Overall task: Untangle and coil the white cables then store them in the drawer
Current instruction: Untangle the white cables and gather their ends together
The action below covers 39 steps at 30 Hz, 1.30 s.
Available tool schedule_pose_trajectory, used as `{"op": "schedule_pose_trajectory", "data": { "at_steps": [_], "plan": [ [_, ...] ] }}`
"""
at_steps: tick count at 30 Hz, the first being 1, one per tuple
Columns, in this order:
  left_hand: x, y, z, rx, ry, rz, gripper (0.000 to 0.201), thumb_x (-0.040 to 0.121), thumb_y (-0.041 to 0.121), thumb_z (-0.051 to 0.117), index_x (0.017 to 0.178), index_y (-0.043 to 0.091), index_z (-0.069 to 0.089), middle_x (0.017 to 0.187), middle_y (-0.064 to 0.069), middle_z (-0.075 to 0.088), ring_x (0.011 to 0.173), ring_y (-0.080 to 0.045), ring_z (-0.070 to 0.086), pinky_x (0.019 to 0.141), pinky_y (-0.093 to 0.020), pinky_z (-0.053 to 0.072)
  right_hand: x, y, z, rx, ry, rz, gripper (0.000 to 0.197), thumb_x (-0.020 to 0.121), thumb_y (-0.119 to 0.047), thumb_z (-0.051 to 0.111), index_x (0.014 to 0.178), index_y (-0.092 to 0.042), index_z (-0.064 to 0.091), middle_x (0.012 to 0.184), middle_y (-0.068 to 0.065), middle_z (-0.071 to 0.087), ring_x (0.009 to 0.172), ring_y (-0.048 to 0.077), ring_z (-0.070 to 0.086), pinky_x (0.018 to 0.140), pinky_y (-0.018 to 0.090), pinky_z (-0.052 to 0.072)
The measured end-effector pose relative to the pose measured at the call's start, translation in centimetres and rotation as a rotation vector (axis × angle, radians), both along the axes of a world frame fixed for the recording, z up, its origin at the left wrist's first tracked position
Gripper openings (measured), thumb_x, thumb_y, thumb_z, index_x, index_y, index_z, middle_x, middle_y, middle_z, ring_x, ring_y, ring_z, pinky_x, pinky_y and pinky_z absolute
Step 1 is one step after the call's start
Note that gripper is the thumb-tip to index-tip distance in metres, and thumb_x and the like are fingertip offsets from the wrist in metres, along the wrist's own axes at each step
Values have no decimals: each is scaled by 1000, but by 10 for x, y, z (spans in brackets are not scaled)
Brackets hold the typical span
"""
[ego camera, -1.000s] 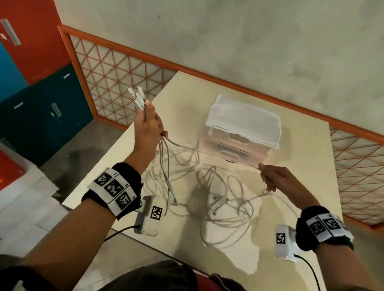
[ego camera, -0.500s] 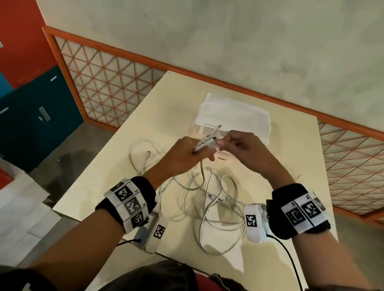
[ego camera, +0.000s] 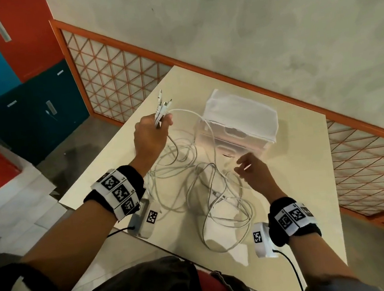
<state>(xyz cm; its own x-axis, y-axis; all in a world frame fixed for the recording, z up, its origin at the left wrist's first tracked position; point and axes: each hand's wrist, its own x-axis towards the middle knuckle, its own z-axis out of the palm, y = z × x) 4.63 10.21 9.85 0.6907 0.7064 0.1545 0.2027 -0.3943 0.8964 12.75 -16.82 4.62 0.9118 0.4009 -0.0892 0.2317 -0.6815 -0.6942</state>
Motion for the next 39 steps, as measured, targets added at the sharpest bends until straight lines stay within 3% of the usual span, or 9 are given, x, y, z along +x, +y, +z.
{"op": "schedule_pose_trajectory", "data": {
  "at_steps": [4, 11, 16, 20, 22, 25, 27, 33, 39],
  "plan": [
    [-8, -5, -2, 14, 80, 1, 36, 91, 44, 51, 72, 19, 69, 52, 9, 55, 74, -32, 65, 77, -40, 51, -21, 15, -25, -278, 209, 266, 14, 85, -7, 58, 89, -8, 71, 86, 7, 70, 80, 18, 64, 76, 29, 48],
    [-17, 12, -4, 13, -27, 149, 35, 95, 34, 47, 91, 5, 67, 82, -2, 70, 72, -18, 59, 68, -28, 43, -45, 10, -62, -445, 65, 254, 23, 79, 6, 52, 101, 3, 51, 113, 26, 49, 109, 35, 45, 91, 39, 36],
    [-15, 13, -5, 22, -10, 185, 34, 96, 33, 45, 95, 6, 66, 86, 1, 69, 76, -15, 60, 71, -27, 44, -28, 6, -37, -434, 204, 237, 23, 73, 4, 62, 86, -12, 53, 96, 15, 62, 97, 30, 60, 69, 23, 37],
    [-7, 13, -5, 20, -3, 187, 37, 95, 34, 43, 99, 4, 63, 91, -11, 72, 84, -27, 64, 77, -40, 51, -11, 9, 1, -541, 186, 320, 22, 80, 3, 59, 95, -2, 74, 108, 13, 71, 104, 26, 64, 78, 19, 42],
    [-4, 12, -6, 34, -20, 189, 38, 95, 35, 43, 101, 3, 62, 91, -12, 72, 85, -29, 65, 78, -41, 51, 0, 6, 20, -477, 168, 275, 23, 80, 8, 57, 91, -3, 73, 101, 17, 72, 93, 26, 66, 74, 20, 47],
    [-3, 7, -6, 51, -24, 156, 36, 95, 33, 46, 101, 1, 60, 81, -12, 67, 76, -29, 60, 73, -39, 49, 9, 1, 49, -302, 168, 187, 27, 78, 12, 58, 76, -13, 65, 75, 9, 66, 55, -1, 62, 49, 9, 44],
    [-2, 1, -5, 56, 0, 69, 33, 92, 33, 54, 95, 1, 60, 74, -14, 60, 68, -30, 54, 71, -39, 47, 8, 2, 70, -137, 162, 137, 25, 77, 15, 58, 85, -9, 64, 69, 4, 61, 45, -6, 56, 45, 7, 41],
    [5, -29, 9, -176, 103, -202, 37, 80, 35, 71, 91, 12, 44, 59, 5, 43, 51, -7, 45, 52, -26, 32, -12, 31, 118, 365, 116, 86, 19, 79, 1, 71, 96, -2, 62, 80, 9, 63, 66, 15, 61, 58, 18, 51],
    [-8, -52, 20, -664, 1, -643, 31, 97, 33, 47, 70, 19, 52, 56, 7, 33, 47, -5, 34, 49, -17, 38, -38, 74, 106, 545, 108, 21, 12, 79, 2, 71, 89, -2, 66, 71, 4, 66, 58, 1, 63, 58, 13, 51]
  ]
}}
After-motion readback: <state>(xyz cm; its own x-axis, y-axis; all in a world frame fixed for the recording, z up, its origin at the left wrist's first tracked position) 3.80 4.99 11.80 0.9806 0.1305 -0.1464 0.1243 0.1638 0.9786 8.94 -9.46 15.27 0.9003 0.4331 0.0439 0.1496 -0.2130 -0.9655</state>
